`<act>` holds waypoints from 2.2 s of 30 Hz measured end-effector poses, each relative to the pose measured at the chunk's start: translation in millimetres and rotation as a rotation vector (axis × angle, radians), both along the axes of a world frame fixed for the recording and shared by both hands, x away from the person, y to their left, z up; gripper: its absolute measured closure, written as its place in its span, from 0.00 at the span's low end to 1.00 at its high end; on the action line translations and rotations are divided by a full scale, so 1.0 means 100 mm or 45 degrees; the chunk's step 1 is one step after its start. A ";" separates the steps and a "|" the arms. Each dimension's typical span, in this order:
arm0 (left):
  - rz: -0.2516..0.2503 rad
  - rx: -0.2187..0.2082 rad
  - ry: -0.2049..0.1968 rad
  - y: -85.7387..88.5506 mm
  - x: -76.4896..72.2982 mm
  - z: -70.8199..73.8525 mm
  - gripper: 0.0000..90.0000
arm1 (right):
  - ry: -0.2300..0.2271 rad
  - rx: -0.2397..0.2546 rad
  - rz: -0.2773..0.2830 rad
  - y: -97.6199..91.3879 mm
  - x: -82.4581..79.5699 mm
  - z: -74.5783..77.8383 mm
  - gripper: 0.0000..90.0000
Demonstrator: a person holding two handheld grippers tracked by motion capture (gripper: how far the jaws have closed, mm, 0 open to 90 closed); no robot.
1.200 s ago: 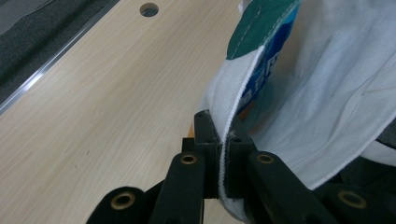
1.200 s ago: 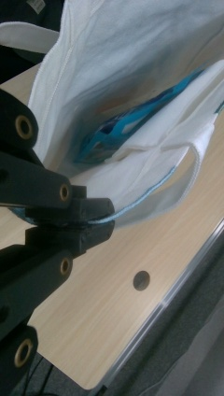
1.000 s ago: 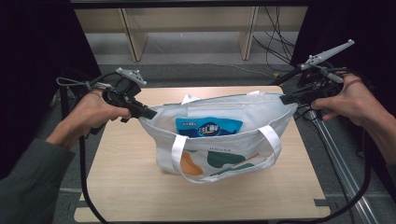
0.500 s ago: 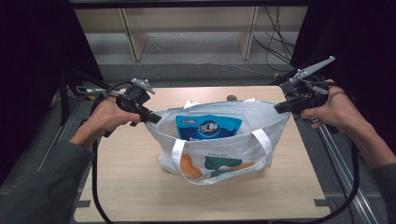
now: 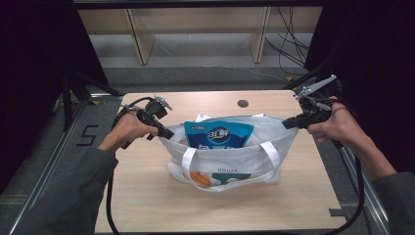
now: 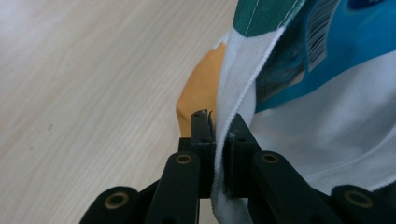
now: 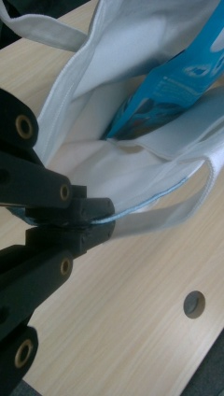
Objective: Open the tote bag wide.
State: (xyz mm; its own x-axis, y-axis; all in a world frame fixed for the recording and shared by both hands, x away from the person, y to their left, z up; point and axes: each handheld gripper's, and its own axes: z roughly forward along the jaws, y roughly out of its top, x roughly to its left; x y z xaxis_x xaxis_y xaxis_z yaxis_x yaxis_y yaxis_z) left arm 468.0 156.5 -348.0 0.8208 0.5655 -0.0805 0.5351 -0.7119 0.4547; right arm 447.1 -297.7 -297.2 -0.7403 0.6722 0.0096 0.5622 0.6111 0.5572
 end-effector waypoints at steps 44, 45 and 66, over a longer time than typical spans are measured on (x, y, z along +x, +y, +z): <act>0.138 -0.184 0.045 0.10 0.10 -1.19 0.81 | 0.153 0.040 -0.032 0.10 0.14 -1.64 0.94; 0.111 -0.159 0.010 0.11 0.07 -1.12 0.77 | 0.147 0.002 -0.061 0.09 0.12 -1.60 0.93; 0.203 -0.235 -0.093 0.22 -0.26 -0.46 0.53 | 0.020 0.327 0.264 0.64 -0.43 -0.69 0.57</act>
State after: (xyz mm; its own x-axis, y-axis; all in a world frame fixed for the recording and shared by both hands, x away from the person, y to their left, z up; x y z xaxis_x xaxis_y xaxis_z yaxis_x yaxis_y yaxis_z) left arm 442.1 178.1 -393.8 0.7297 0.6696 -0.1386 0.5952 -0.5222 0.6108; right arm 403.6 -234.2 -366.4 -0.8597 0.4811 0.1713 0.4498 0.5544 0.7002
